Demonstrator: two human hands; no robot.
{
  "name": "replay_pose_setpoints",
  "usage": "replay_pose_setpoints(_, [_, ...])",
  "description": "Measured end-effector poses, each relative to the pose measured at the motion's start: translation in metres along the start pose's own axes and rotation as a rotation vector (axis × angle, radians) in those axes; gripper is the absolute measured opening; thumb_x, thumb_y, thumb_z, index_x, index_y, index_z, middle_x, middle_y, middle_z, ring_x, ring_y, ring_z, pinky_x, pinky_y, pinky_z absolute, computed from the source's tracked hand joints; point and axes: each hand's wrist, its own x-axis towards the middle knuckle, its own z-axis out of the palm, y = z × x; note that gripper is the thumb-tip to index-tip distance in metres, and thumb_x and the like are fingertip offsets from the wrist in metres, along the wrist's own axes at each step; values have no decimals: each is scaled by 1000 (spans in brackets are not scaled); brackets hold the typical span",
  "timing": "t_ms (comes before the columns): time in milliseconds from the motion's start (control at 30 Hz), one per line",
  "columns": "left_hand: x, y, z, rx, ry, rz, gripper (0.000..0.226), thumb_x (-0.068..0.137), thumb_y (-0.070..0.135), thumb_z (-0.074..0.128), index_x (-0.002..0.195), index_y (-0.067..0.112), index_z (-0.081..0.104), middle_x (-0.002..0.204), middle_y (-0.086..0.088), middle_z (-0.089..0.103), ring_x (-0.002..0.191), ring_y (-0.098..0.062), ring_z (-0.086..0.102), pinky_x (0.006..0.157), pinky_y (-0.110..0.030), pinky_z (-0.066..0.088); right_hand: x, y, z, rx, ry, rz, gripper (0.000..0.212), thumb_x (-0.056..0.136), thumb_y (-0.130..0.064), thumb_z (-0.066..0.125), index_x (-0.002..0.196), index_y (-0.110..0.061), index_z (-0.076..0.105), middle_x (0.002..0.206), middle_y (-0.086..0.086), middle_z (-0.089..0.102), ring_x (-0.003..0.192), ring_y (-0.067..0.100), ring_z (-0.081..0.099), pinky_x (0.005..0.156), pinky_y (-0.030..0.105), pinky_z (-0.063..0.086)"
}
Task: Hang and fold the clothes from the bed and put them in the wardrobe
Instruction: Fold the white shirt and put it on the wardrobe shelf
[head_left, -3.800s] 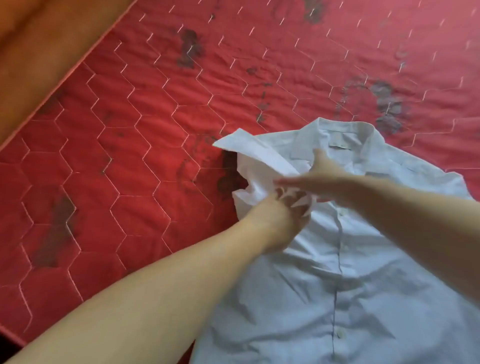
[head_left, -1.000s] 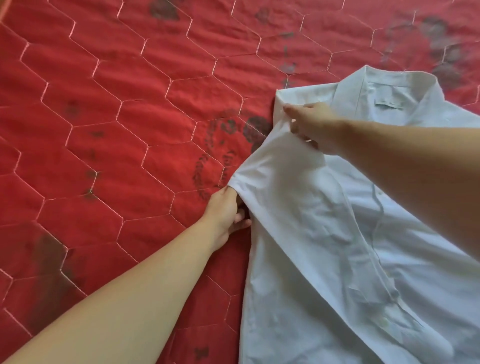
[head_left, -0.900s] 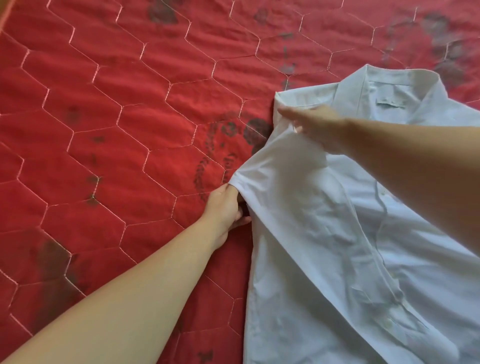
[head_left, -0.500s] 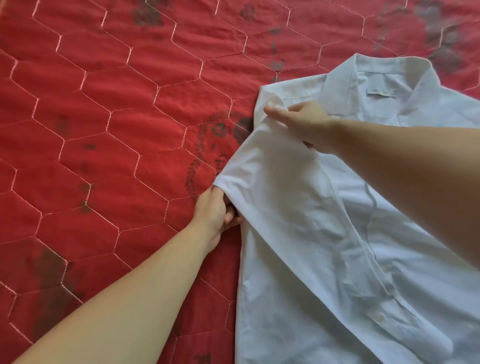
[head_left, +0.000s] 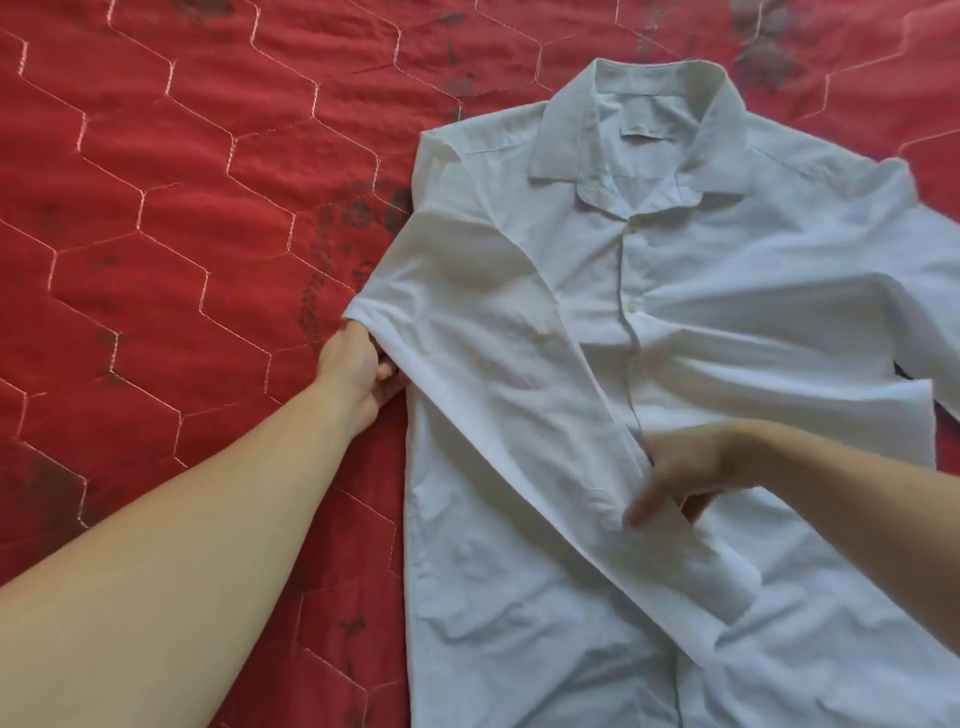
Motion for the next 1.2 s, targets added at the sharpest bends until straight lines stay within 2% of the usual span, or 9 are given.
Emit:
replay_pose_setpoints(167, [1,-2,2,32,32,29,31,93,14,36,89,24,64,56,8,46,35,-7,26,51,-20,46,-3,44,19,226,-56,-36,31,79,-12,77,109,-6,70,109,16,73,103,32,68,94,44,54])
replay_pose_setpoints(333, [-3,-1,-3,144,54,108,33,91,14,38,97,27,67,60,7,49,43,-8,38,58,-25,51,-2,50,32,-41,-54,25,9,84,-21,72,88,-13,70,78,3,73,67,14,67,62,24,56])
replay_pose_setpoints(467, [0,1,-20,622,158,491,29,91,8,44,90,25,67,87,3,64,81,-19,55,74,-32,48,-1,42,41,-291,-148,177,10,83,-26,67,76,-19,67,68,-3,69,48,4,59,47,15,43])
replay_pose_setpoints(600, [3,8,-31,1034,129,715,26,84,9,49,95,25,66,82,2,65,77,-25,55,66,-31,40,8,42,45,-321,-158,186,15,83,-26,67,96,-18,68,80,-5,70,63,3,65,60,17,53])
replay_pose_setpoints(700, [10,15,-33,1027,138,741,23,80,8,52,89,26,63,80,5,63,77,-24,56,67,-32,41,10,51,38,-98,-141,189,28,81,-19,68,106,-8,71,99,7,74,85,18,70,84,32,58])
replay_pose_setpoints(767, [12,19,-32,1060,132,754,26,78,6,51,89,26,62,84,7,63,81,-23,56,71,-33,44,6,55,36,-142,-184,222,15,87,-19,63,98,-11,70,93,4,73,75,14,69,78,29,58])
replay_pose_setpoints(867, [12,21,-28,1136,79,715,28,82,6,50,96,26,61,88,5,62,83,-20,53,70,-29,42,7,55,39,-398,-157,301,23,90,-29,57,107,-16,64,97,2,70,72,9,67,71,23,56])
replay_pose_setpoints(1033, [13,4,-34,760,32,445,16,88,14,53,101,23,57,86,-2,69,79,-20,68,73,-32,55,11,33,52,-656,-97,364,34,87,-38,58,114,-17,59,100,4,71,64,7,62,63,25,52])
replay_pose_setpoints(1200, [-23,-28,-39,625,-46,170,47,95,54,42,95,14,67,89,-6,72,77,-22,71,66,-35,57,2,17,48,-243,43,159,32,78,-22,80,105,-18,64,97,0,72,83,15,68,74,31,58])
